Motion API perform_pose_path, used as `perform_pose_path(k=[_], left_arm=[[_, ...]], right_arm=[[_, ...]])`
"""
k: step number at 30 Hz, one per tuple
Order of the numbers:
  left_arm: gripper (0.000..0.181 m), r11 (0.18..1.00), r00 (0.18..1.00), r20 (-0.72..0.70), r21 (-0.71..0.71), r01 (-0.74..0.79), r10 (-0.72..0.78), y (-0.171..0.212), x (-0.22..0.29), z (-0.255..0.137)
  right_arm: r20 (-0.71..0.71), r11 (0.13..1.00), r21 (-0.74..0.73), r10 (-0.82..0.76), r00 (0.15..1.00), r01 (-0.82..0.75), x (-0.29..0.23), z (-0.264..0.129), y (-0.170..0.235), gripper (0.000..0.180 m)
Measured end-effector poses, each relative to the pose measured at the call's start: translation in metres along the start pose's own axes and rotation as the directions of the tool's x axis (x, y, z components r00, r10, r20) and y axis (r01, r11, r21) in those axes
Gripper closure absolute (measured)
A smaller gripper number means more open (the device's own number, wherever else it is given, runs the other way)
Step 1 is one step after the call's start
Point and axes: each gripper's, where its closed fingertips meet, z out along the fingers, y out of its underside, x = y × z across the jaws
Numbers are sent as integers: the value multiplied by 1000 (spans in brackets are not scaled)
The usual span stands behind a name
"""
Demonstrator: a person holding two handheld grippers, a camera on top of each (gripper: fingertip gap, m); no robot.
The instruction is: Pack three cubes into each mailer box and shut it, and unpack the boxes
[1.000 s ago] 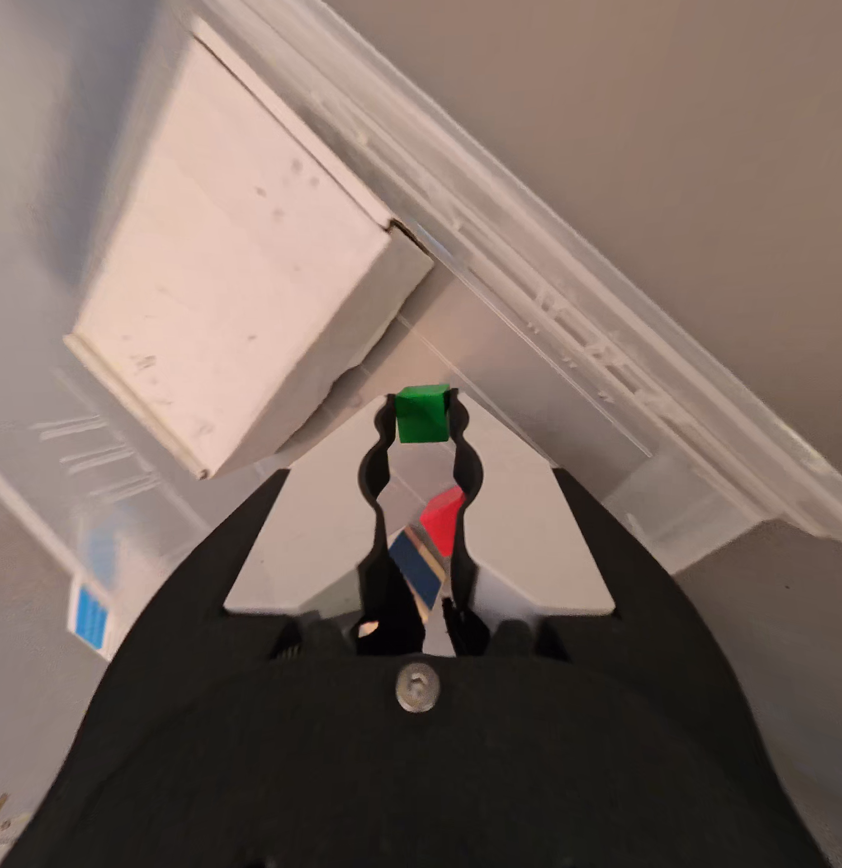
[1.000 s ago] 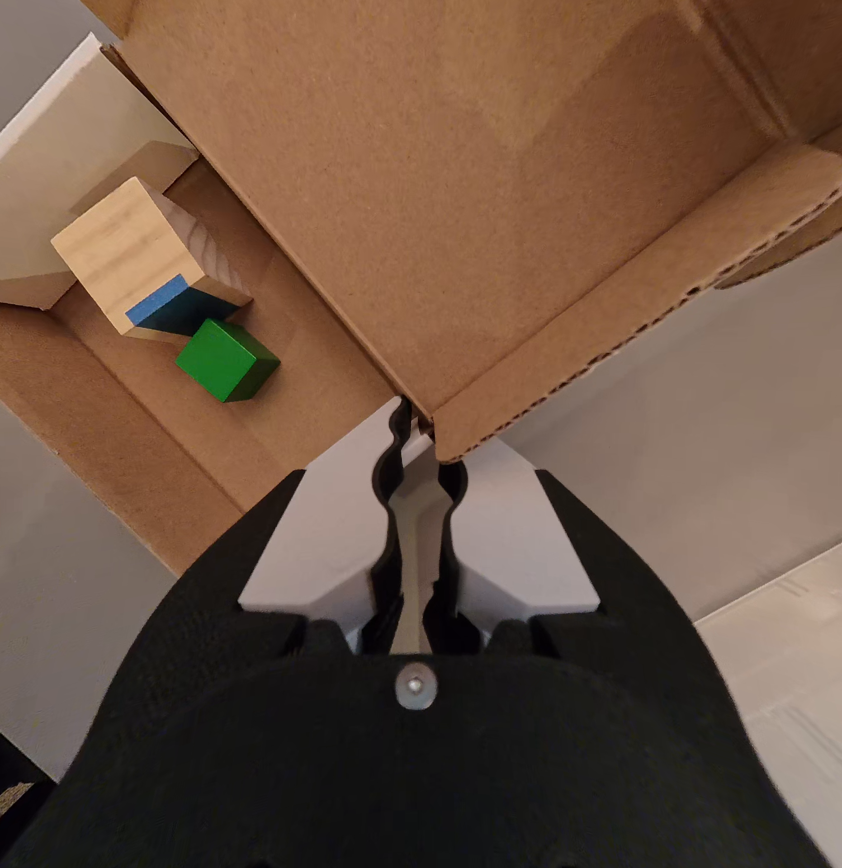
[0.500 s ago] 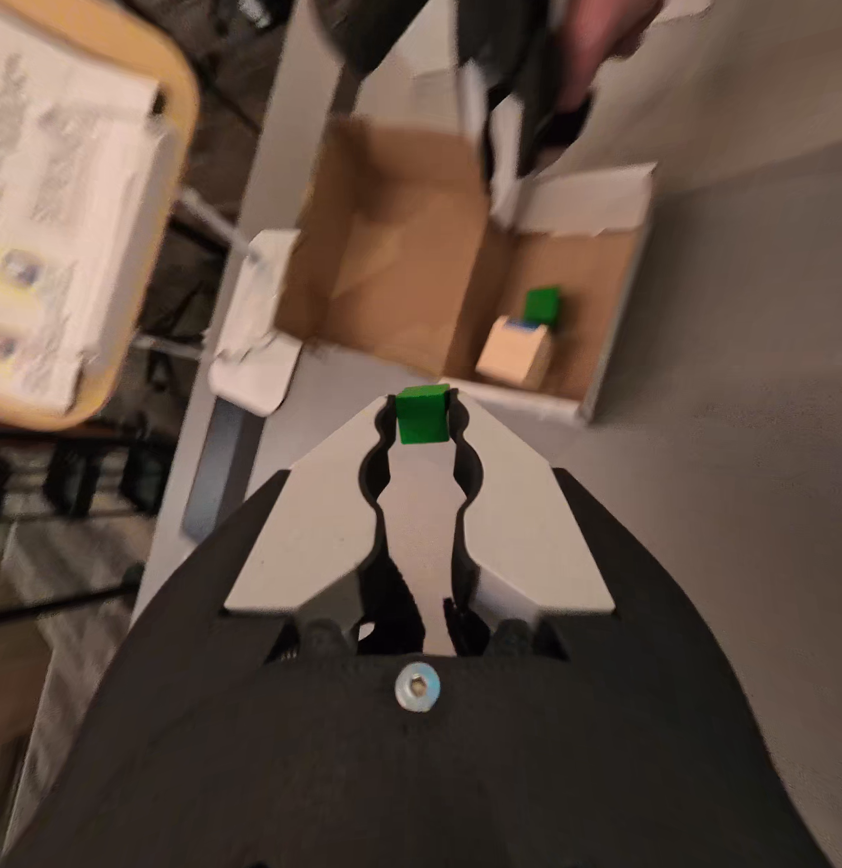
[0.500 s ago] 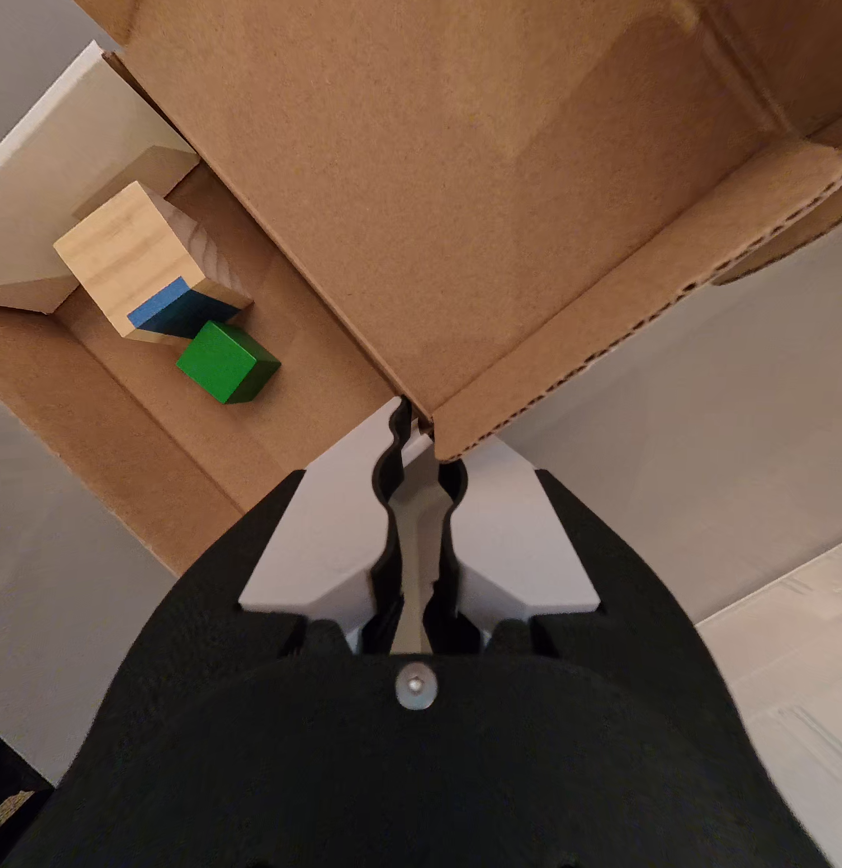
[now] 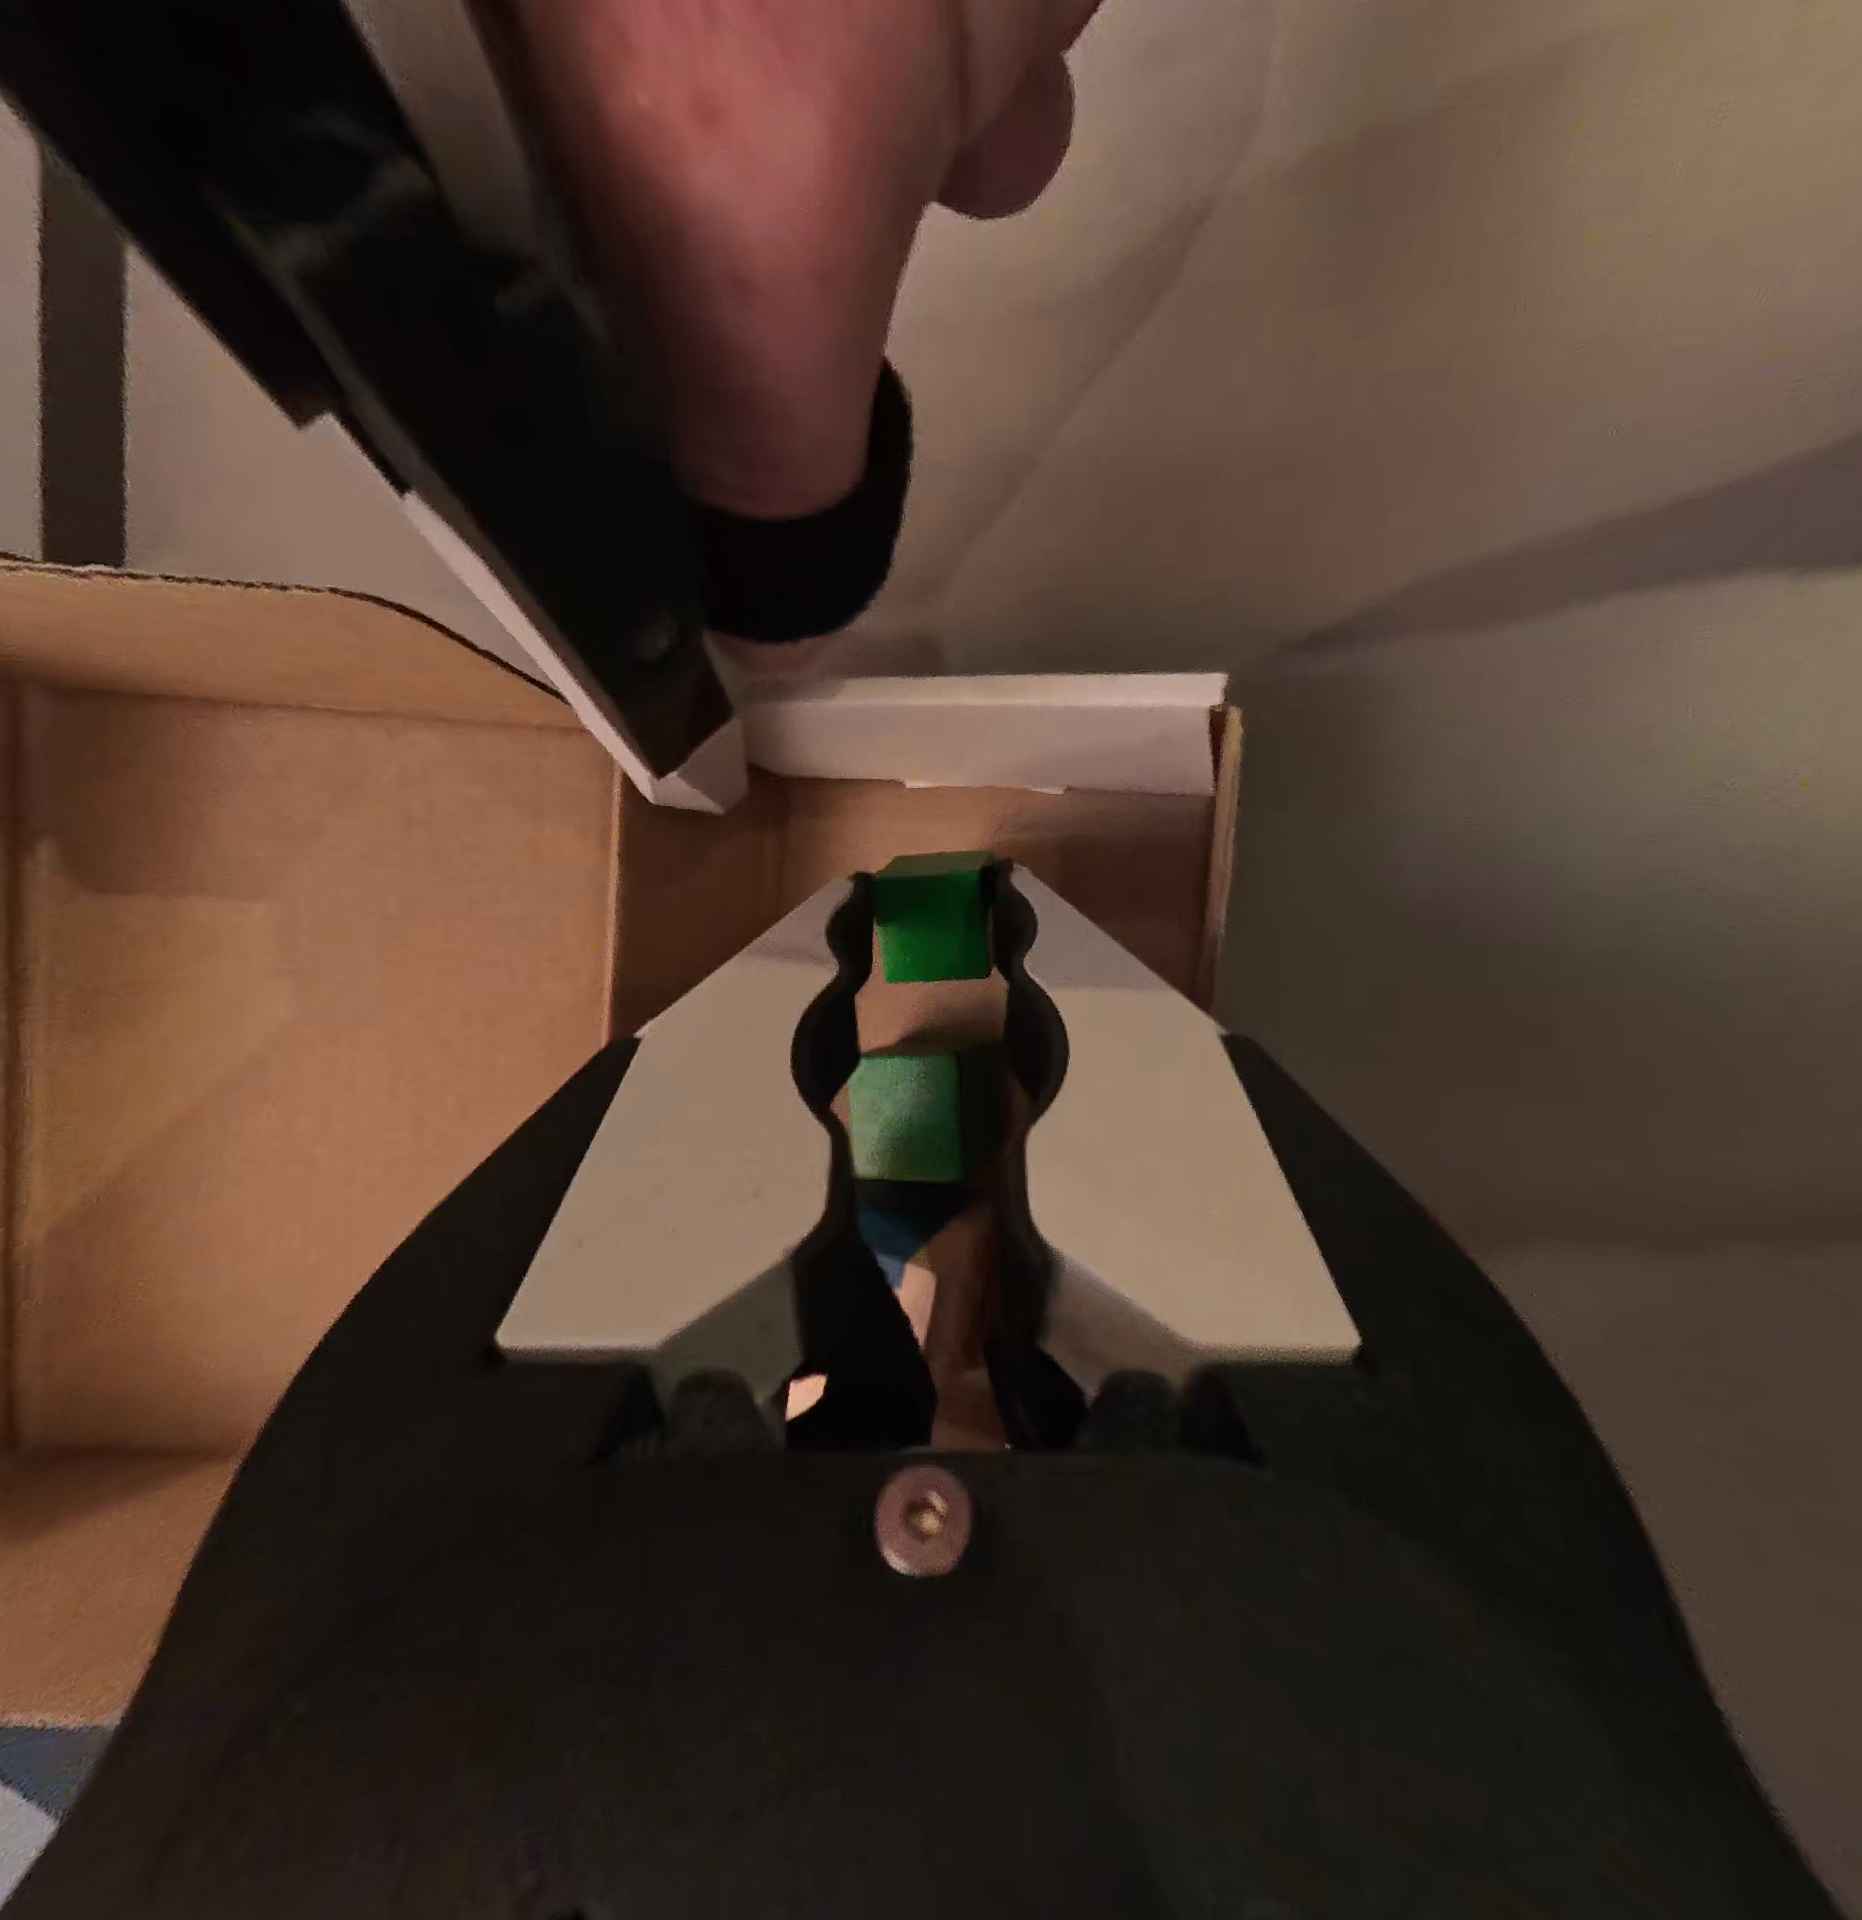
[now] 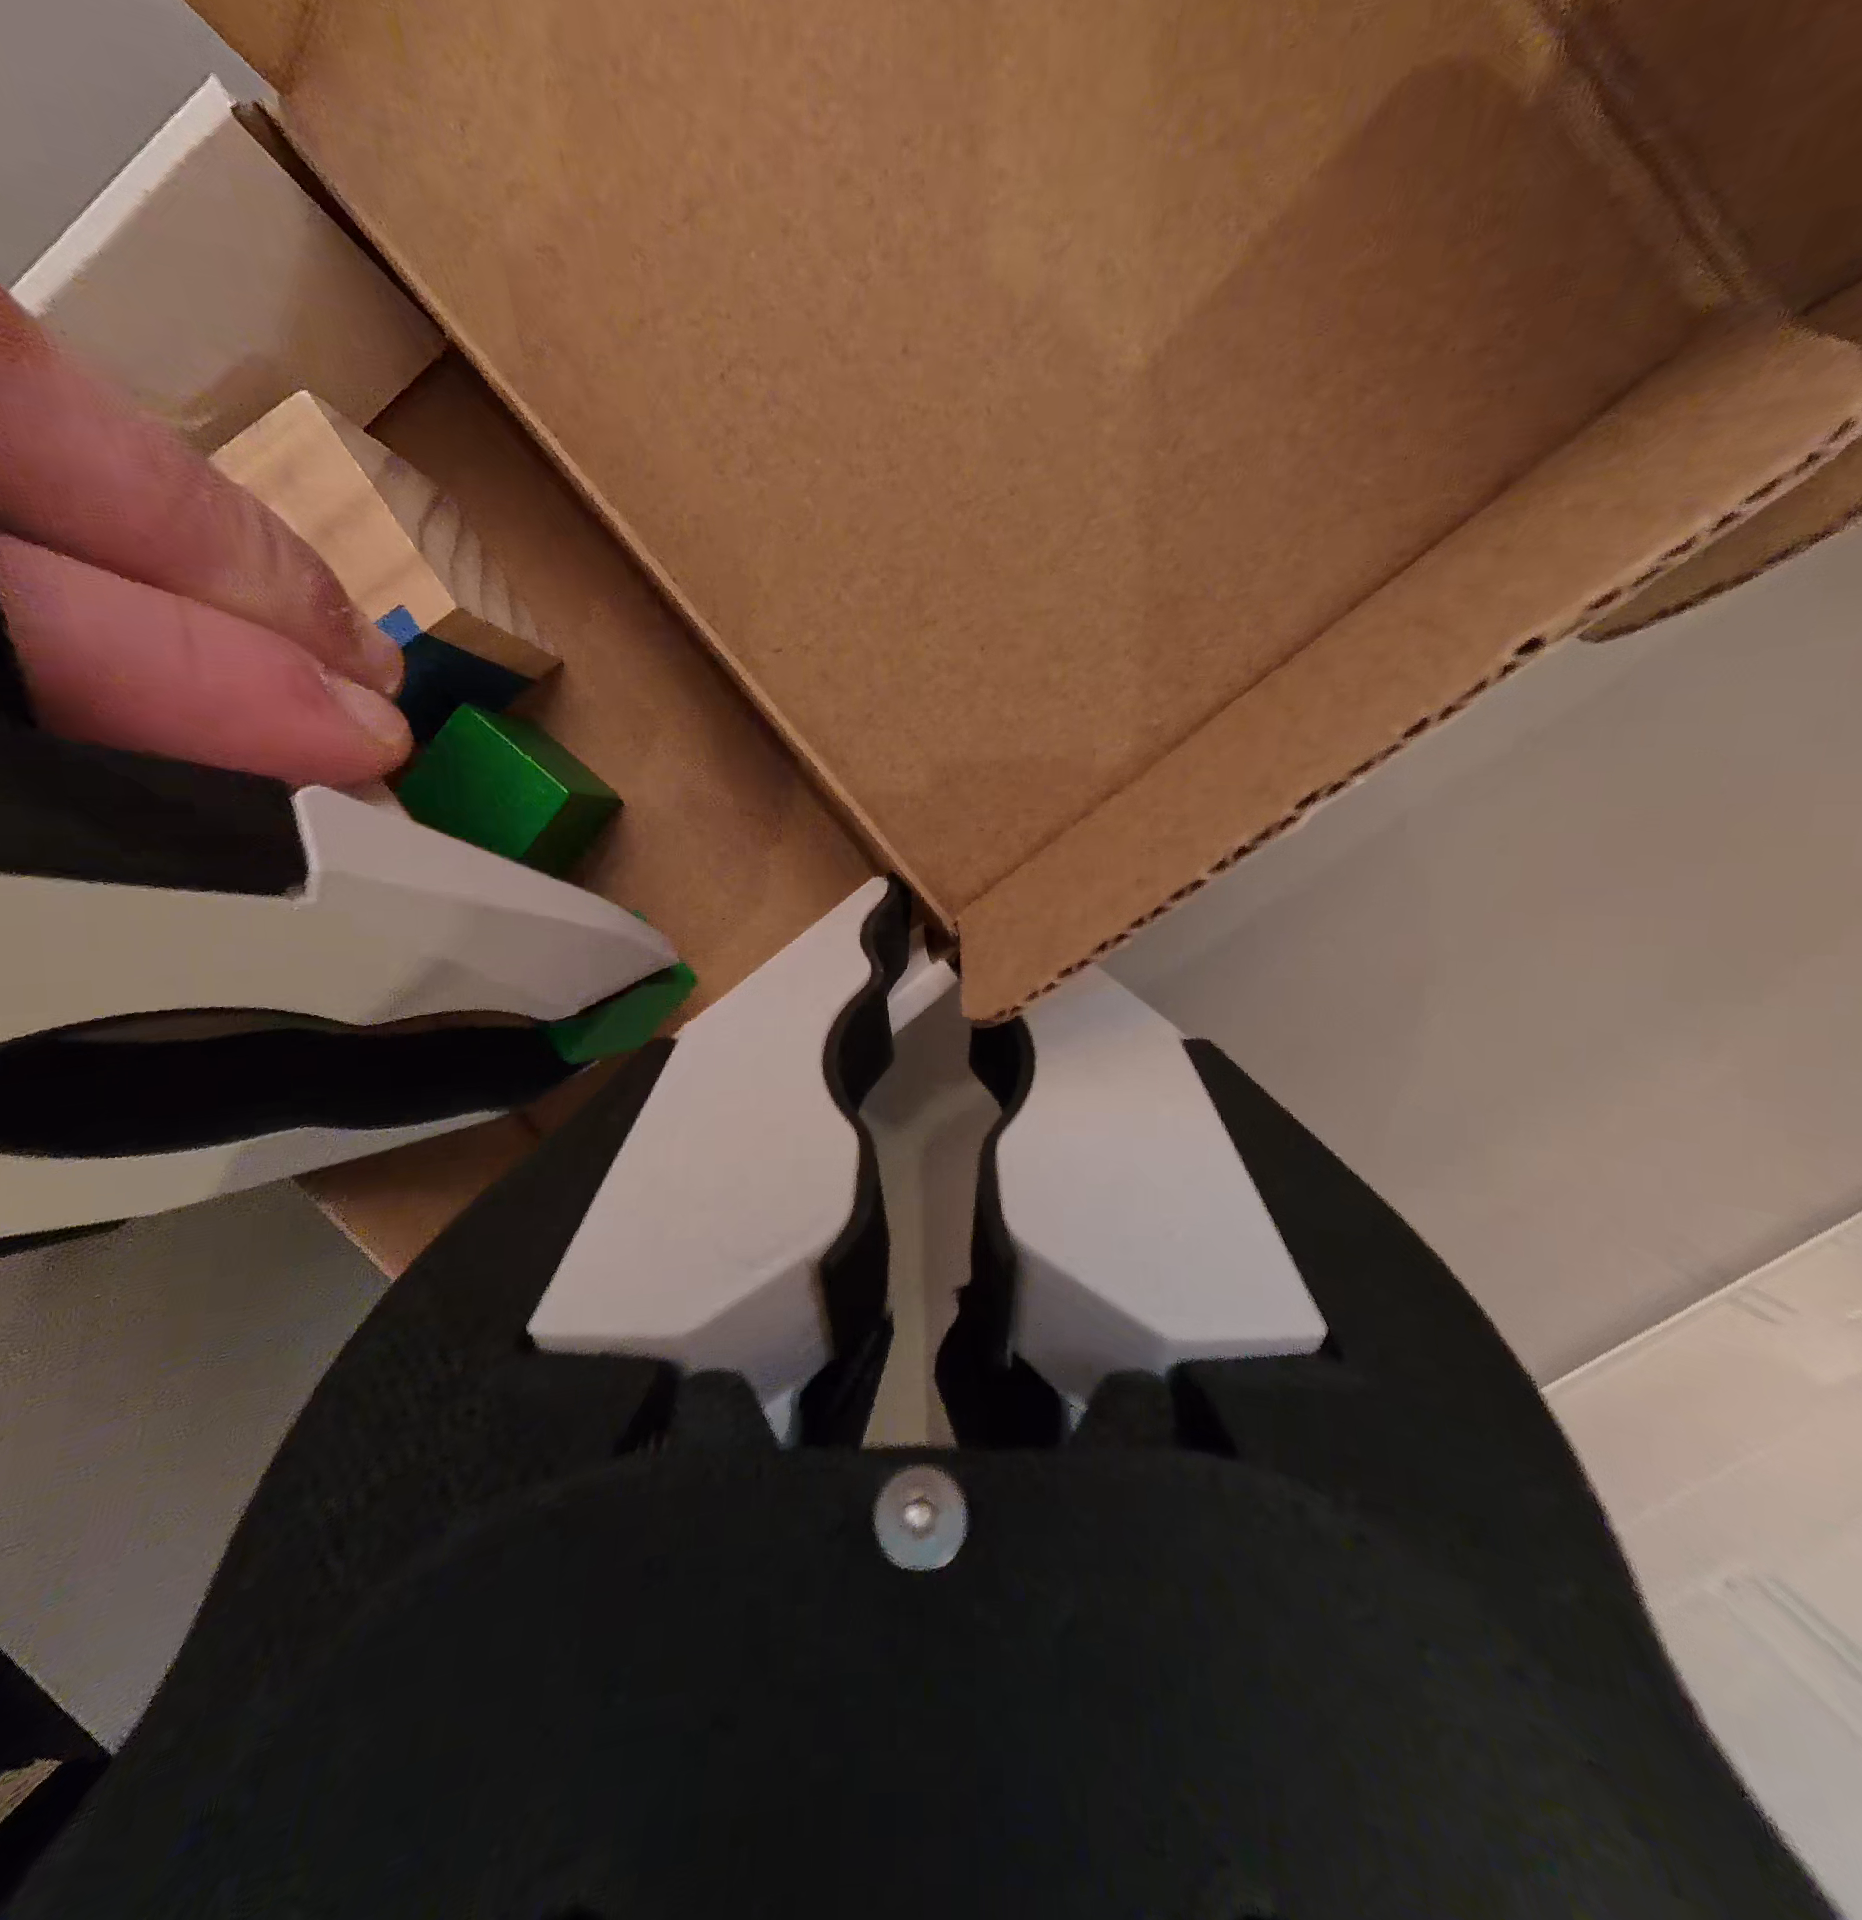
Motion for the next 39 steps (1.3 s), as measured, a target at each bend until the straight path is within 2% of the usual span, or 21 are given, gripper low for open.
perform_pose_path(k=[6,10,13,17,20,23,27,32,37,39], left_arm=[[160,1000,1000,3,-9,6,-6,5,-3,6],[153,999,1000,13,26,18,-19,4,-3,0],[154,994,997,47,99,53,-58,0,-10,-22],[157,967,960,209,210,142,-186,18,-45,-72],[156,890,869,306,370,267,-388,43,-79,-119],[151,758,757,282,517,398,-590,68,-103,-145],[139,627,672,185,590,508,-718,87,-116,-126],[139,402,584,-94,637,658,-806,91,-122,-100],[139,384,609,-155,650,656,-778,88,-118,-98],[140,377,612,-170,652,657,-773,88,-118,-98]], right_arm=[[6,1000,0,-6,1000,6,0,0,-1,174],[3,1000,-1,-7,1000,7,0,1,-1,174],[6,1000,3,-3,1000,3,0,1,-1,174],[2,1000,13,-1,1000,1,0,0,-1,174],[-3,1000,18,-5,1000,5,0,0,-1,174],[-8,1000,17,-11,1000,11,-1,0,-1,174],[-25,1000,14,-28,999,28,-2,0,-3,174],[-47,999,31,-19,999,20,-4,-2,-3,174],[15,995,97,-23,1000,21,-22,-2,-3,170],[64,989,146,-16,998,7,-30,-4,-4,161]])
